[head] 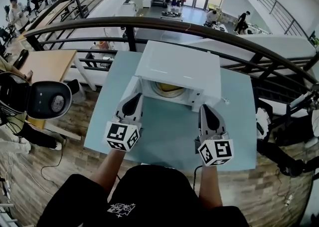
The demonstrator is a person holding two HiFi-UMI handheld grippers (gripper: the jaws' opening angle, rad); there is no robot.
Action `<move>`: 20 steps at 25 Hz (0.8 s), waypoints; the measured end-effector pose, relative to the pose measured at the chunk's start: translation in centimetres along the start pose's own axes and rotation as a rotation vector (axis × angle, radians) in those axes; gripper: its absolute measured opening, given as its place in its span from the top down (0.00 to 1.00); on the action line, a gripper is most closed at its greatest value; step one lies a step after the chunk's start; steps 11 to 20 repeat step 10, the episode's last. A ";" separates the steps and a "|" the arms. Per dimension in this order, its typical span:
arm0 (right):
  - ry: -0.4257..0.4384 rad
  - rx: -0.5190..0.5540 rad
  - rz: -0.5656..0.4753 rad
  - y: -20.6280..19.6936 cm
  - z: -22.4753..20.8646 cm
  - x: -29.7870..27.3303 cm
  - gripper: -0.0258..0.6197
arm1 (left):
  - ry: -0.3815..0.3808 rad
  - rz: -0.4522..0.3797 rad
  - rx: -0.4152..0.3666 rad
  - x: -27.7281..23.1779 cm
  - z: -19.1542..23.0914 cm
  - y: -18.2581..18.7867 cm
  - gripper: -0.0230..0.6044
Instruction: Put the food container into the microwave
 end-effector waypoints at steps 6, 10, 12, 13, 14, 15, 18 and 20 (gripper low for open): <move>-0.006 0.004 0.002 -0.1 0.4 0.5 0.95 | -0.003 -0.011 -0.007 0.6 -0.2 0.2 0.95; -0.003 0.007 0.008 -0.3 0.9 0.8 0.95 | -0.005 -0.008 -0.009 1.1 -0.3 0.0 0.95; -0.003 0.007 0.008 -0.3 0.9 0.8 0.95 | -0.005 -0.008 -0.009 1.1 -0.3 0.0 0.95; -0.003 0.007 0.008 -0.3 0.9 0.8 0.95 | -0.005 -0.008 -0.009 1.1 -0.3 0.0 0.95; -0.003 0.007 0.008 -0.3 0.9 0.8 0.95 | -0.005 -0.008 -0.009 1.1 -0.3 0.0 0.95; -0.003 0.007 0.008 -0.3 0.9 0.8 0.95 | -0.005 -0.008 -0.009 1.1 -0.3 0.0 0.95; -0.003 0.007 0.008 -0.3 0.9 0.8 0.95 | -0.005 -0.008 -0.009 1.1 -0.3 0.0 0.95; -0.003 0.007 0.008 -0.3 0.9 0.8 0.95 | -0.005 -0.008 -0.009 1.1 -0.3 0.0 0.95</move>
Point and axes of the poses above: the fingertips, and each gripper's own axes: x backward along the fingers, z to its left, y out of its top, the point moved 6 cm from there along x, backward along the fingers, and after that the axes turned 10 degrees about z, right-handed, at the moved point
